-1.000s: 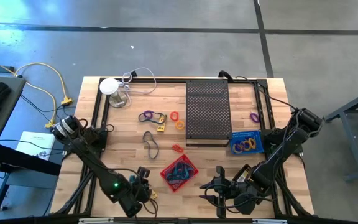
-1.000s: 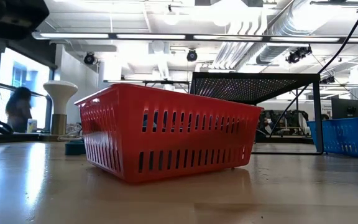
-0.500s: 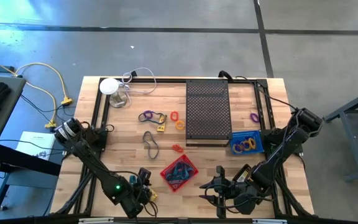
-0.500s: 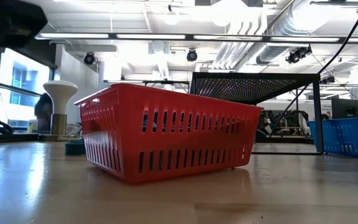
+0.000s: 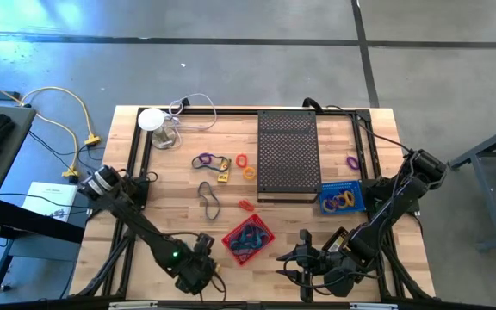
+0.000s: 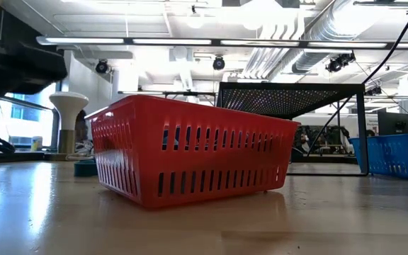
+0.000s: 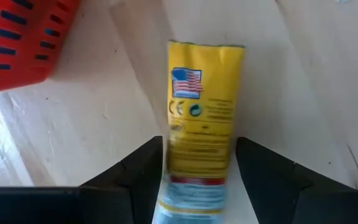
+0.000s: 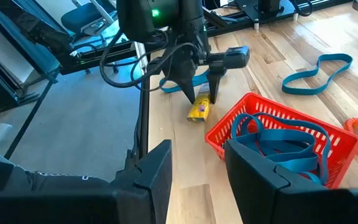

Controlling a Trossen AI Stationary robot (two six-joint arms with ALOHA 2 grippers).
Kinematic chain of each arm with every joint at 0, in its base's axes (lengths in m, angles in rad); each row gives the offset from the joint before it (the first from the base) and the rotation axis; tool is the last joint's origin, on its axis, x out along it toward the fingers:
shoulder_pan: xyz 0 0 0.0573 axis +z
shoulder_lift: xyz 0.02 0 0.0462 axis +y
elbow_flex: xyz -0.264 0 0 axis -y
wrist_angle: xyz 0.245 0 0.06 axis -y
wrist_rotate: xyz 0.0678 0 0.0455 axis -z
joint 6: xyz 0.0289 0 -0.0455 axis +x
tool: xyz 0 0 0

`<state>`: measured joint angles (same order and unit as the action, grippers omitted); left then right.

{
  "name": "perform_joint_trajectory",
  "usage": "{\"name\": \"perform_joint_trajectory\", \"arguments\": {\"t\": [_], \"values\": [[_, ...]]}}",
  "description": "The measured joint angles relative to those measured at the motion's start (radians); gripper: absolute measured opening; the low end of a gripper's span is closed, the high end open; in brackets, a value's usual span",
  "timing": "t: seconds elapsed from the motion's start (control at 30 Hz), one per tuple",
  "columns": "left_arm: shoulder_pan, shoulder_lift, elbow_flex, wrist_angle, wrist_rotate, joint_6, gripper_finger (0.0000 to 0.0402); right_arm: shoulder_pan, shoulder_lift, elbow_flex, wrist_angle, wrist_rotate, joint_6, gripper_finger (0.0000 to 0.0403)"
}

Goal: Pick & Place Office Desk Supplies
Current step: Put the small crayon box into the black basket

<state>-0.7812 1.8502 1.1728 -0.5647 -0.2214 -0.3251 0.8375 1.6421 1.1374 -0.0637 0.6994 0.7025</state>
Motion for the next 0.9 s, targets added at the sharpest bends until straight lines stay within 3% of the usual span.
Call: {"name": "perform_joint_trajectory", "arguments": {"t": [0.17, 0.47, 0.77, 0.9], "values": [[0.024, 0.0, 0.0, 0.006, 0.052, 0.04, 0.0195, 0.0, 0.0, 0.0, 0.0, 0.0, 0.0, 0.0136], [0.026, 0.0, 0.0, 0.005, 0.049, 0.041, 0.0188, 0.0, 0.0, 0.0, -0.001, 0.0, 0.0, 0.0136], [0.031, 0.0, 0.0, 0.005, 0.063, 0.08, 0.0101, 0.0, 0.0, 0.0, 0.0, 0.0, 0.0, 0.0136], [0.034, -0.012, 0.0, 0.003, 0.085, 0.067, 0.0089, 0.0, 0.0, 0.0, 0.0, 0.0, 0.001, 0.0136]]}}
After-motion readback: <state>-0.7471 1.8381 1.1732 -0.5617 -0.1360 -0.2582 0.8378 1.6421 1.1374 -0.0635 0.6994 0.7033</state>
